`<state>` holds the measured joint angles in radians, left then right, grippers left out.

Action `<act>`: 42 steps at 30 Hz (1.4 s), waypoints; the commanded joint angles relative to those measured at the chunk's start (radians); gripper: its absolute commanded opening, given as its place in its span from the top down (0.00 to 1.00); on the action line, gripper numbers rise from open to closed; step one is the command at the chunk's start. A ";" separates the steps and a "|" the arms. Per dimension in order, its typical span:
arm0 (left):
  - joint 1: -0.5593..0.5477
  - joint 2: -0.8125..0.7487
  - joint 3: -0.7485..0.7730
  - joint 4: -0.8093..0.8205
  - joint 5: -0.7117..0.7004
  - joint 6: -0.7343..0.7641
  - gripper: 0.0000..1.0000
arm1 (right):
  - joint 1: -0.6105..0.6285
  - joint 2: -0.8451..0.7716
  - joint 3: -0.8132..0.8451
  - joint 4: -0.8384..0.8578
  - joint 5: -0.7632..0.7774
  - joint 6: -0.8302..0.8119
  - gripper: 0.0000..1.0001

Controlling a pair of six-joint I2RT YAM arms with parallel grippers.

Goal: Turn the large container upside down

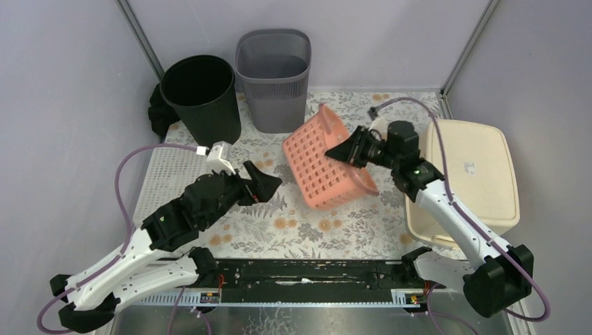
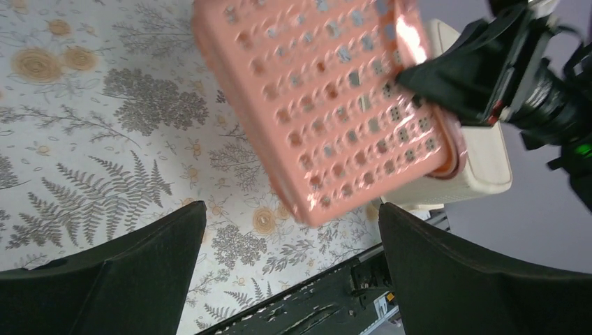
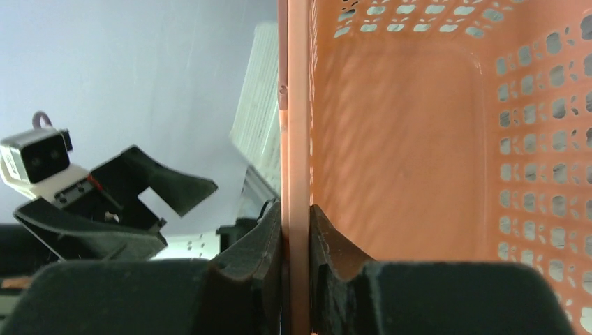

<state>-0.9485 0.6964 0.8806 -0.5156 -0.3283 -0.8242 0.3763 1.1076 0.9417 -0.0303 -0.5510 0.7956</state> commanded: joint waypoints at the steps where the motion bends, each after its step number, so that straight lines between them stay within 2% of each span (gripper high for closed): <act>1: 0.004 -0.071 0.050 -0.111 -0.091 -0.025 0.00 | 0.144 0.031 -0.020 0.274 0.020 0.135 1.00; 6: 0.004 -0.152 0.063 -0.179 -0.105 -0.055 0.00 | 0.288 0.132 -0.048 0.462 0.040 0.244 1.00; 10: 0.005 -0.198 0.067 -0.220 -0.142 -0.063 0.00 | 0.346 0.196 -0.109 0.667 0.078 0.350 1.00; 15: 0.002 -0.198 0.097 -0.291 -0.186 -0.066 0.00 | 0.396 0.344 -0.191 1.040 0.111 0.557 1.00; 17: 0.004 -0.199 0.093 -0.310 -0.191 -0.075 0.00 | 0.409 0.408 -0.196 1.136 0.117 0.612 1.00; 24: 0.003 -0.230 0.045 -0.327 -0.191 -0.102 0.00 | 0.432 0.675 -0.217 1.624 0.173 0.900 1.00; 28: 0.003 -0.226 0.051 -0.346 -0.206 -0.103 0.00 | 0.441 0.737 -0.229 1.726 0.207 0.951 1.00; 34: 0.004 -0.184 0.041 -0.349 -0.217 -0.105 0.00 | 0.441 0.759 -0.279 1.732 0.230 0.947 1.00; 42: 0.005 -0.056 -0.028 -0.228 -0.185 -0.088 0.00 | 0.422 0.757 -0.392 1.735 0.244 0.915 1.00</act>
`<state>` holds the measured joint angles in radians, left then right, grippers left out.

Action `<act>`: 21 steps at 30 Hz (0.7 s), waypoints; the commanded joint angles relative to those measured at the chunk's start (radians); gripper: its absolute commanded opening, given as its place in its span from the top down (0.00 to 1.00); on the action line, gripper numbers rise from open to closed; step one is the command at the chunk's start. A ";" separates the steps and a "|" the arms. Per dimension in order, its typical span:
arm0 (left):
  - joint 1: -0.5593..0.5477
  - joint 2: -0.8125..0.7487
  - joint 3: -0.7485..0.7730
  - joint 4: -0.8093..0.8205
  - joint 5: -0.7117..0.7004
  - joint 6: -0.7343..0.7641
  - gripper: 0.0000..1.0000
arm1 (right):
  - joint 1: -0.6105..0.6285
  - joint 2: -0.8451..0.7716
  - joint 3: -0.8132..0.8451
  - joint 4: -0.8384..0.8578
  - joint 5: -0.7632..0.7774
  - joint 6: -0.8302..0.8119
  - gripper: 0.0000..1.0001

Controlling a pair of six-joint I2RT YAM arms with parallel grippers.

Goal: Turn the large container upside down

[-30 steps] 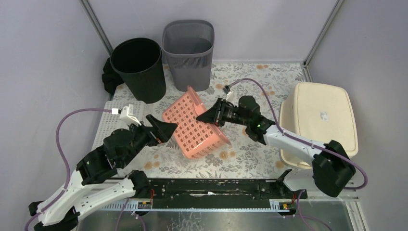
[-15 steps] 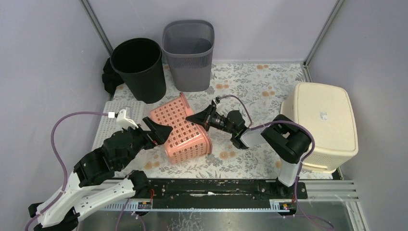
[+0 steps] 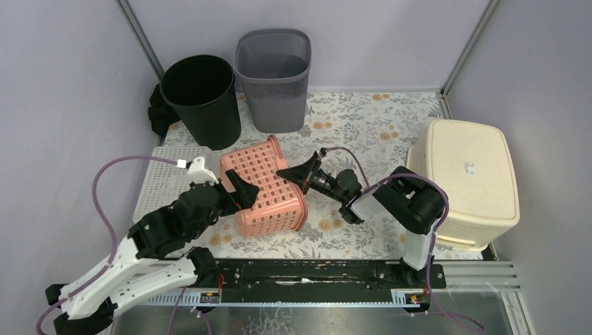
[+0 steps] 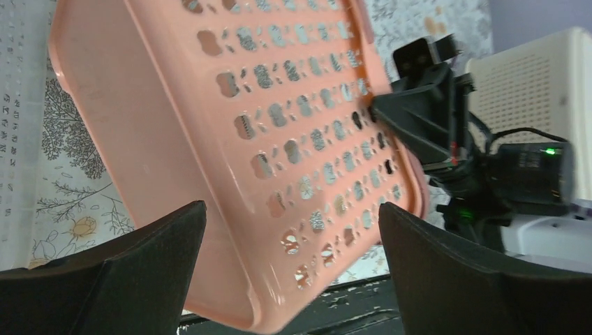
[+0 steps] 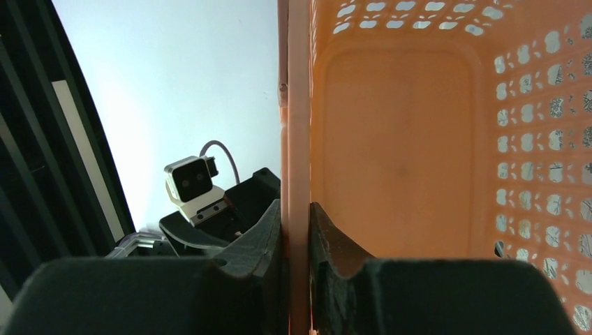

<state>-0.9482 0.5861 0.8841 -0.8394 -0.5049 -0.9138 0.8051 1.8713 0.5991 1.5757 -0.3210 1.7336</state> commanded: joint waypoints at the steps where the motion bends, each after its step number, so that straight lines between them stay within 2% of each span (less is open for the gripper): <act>1: 0.003 0.071 -0.037 0.112 -0.005 0.004 0.00 | -0.013 -0.007 -0.065 0.130 0.010 -0.026 0.99; 5: 0.004 0.144 -0.046 0.187 0.028 0.020 0.00 | -0.049 -0.025 -0.121 0.122 -0.024 -0.044 0.90; 9: 0.003 0.214 -0.026 0.250 0.058 0.042 0.00 | -0.069 -0.036 -0.158 0.111 -0.059 -0.054 0.69; 11: 0.004 0.249 -0.009 0.271 0.068 0.054 0.00 | -0.071 -0.061 -0.170 0.060 -0.071 -0.079 0.57; 13: 0.003 0.277 0.008 0.288 0.075 0.066 0.00 | -0.070 -0.108 -0.178 -0.031 -0.079 -0.125 0.50; 18: 0.004 0.336 0.042 0.321 0.095 0.091 0.00 | -0.070 -0.348 -0.179 -0.482 -0.052 -0.342 0.41; 21: 0.004 0.365 0.048 0.349 0.107 0.099 0.00 | -0.069 -0.519 -0.124 -0.860 0.019 -0.513 0.35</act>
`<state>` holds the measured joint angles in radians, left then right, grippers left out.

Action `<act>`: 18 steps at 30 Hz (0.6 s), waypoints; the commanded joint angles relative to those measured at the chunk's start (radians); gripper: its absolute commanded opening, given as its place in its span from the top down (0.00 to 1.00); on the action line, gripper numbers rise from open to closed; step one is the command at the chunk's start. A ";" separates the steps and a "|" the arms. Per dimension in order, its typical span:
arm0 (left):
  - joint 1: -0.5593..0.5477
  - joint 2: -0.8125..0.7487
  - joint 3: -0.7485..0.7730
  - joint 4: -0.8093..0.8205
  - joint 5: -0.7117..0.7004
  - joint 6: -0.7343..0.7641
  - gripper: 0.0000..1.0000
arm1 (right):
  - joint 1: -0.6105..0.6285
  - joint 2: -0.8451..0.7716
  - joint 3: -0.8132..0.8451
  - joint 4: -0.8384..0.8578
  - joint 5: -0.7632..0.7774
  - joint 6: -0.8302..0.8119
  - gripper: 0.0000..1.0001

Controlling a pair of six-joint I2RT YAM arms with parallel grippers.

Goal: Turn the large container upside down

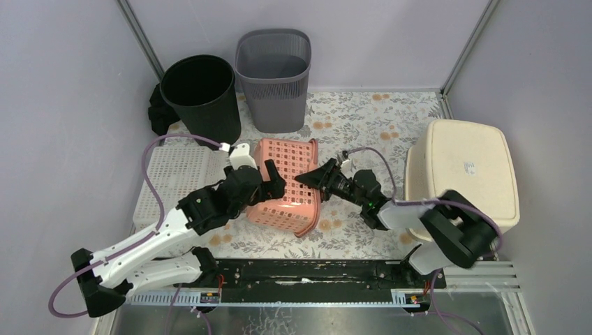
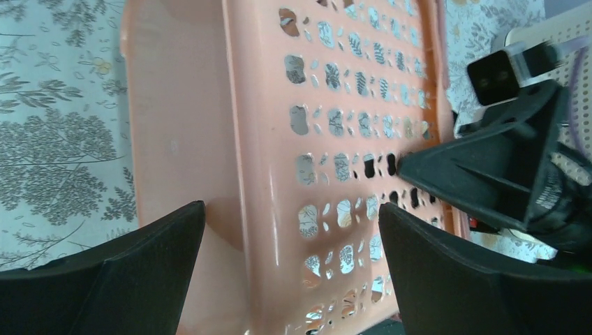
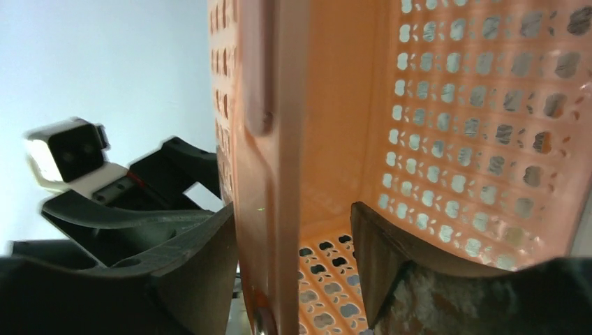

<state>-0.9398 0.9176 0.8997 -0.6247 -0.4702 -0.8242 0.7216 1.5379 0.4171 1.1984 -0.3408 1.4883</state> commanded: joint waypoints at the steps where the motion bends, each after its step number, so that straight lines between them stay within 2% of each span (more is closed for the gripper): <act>1: -0.004 0.043 0.034 0.144 0.079 0.011 0.00 | 0.013 -0.239 0.081 -0.619 0.074 -0.327 0.33; 4: -0.006 0.083 0.039 0.182 0.100 0.017 0.00 | 0.015 -0.376 0.132 -0.933 0.187 -0.462 0.24; 8: -0.005 0.150 0.061 0.233 0.143 0.027 0.00 | 0.014 -0.489 0.139 -1.174 0.293 -0.564 0.16; 13: -0.005 0.233 0.120 0.274 0.192 0.044 0.00 | 0.013 -0.586 0.036 -1.258 0.363 -0.582 0.13; 18: -0.005 0.286 0.163 0.278 0.205 0.064 0.00 | 0.013 -0.688 -0.017 -1.277 0.390 -0.582 0.24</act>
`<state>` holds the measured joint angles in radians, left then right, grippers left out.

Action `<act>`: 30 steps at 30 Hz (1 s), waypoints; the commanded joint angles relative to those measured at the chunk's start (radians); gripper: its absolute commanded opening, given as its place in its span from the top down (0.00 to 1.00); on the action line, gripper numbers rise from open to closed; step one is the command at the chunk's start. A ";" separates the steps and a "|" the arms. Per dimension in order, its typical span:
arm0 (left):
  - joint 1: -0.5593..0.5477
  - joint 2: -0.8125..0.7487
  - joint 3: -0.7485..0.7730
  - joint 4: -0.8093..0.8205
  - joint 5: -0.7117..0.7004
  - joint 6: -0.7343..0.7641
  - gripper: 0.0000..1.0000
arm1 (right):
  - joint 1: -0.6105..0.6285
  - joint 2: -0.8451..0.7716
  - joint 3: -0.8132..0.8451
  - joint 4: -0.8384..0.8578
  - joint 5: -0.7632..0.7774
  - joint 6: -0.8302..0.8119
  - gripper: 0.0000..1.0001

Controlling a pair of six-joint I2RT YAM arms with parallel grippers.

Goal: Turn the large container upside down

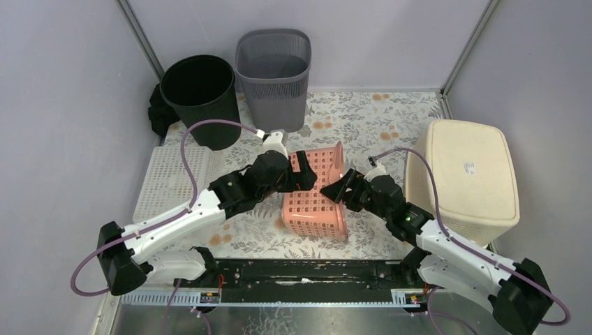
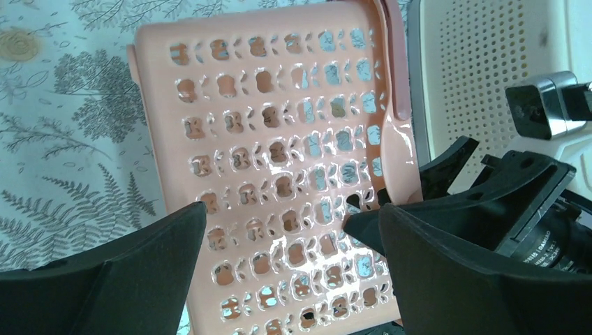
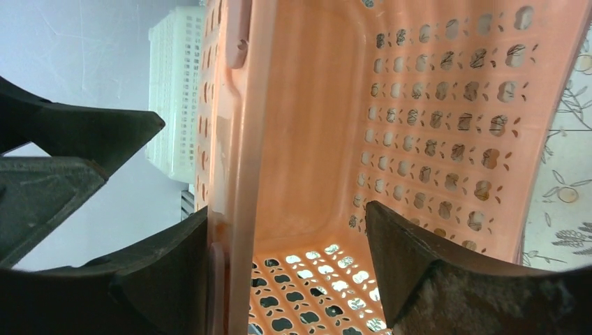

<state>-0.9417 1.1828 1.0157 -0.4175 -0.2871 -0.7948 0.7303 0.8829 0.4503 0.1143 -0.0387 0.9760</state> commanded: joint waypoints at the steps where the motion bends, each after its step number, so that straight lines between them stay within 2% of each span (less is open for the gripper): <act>1: -0.004 0.021 0.044 0.068 0.015 0.037 0.00 | 0.005 -0.044 -0.042 -0.203 0.087 -0.080 0.28; 2: -0.002 0.015 0.039 0.066 0.008 0.037 0.00 | 0.004 -0.051 -0.029 -0.208 0.084 -0.093 0.33; 8: 0.020 -0.058 0.007 0.026 -0.014 0.037 0.00 | 0.004 0.058 0.055 -0.076 -0.106 -0.110 0.90; 10: 0.040 -0.112 -0.006 -0.001 -0.009 0.037 0.00 | 0.004 0.115 0.057 0.041 -0.194 -0.073 0.99; 15: 0.138 -0.282 -0.002 -0.115 0.018 0.050 0.00 | 0.006 0.274 0.075 0.369 -0.382 0.072 1.00; 19: 0.200 -0.405 0.063 -0.233 -0.014 0.077 0.00 | 0.011 0.437 0.108 0.679 -0.454 0.243 1.00; 23: 0.211 -0.456 0.136 -0.331 -0.083 0.094 0.00 | 0.029 0.649 0.153 1.064 -0.477 0.451 1.00; 27: 0.211 -0.480 0.145 -0.361 -0.112 0.097 0.00 | 0.075 0.879 0.257 1.423 -0.452 0.706 1.00; 30: 0.211 -0.484 0.137 -0.369 -0.127 0.097 0.00 | 0.118 0.997 0.337 1.537 -0.421 0.786 1.00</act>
<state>-0.7383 0.6949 1.1557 -0.7265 -0.3641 -0.7227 0.7879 1.7790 0.6914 1.2892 -0.4702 1.5631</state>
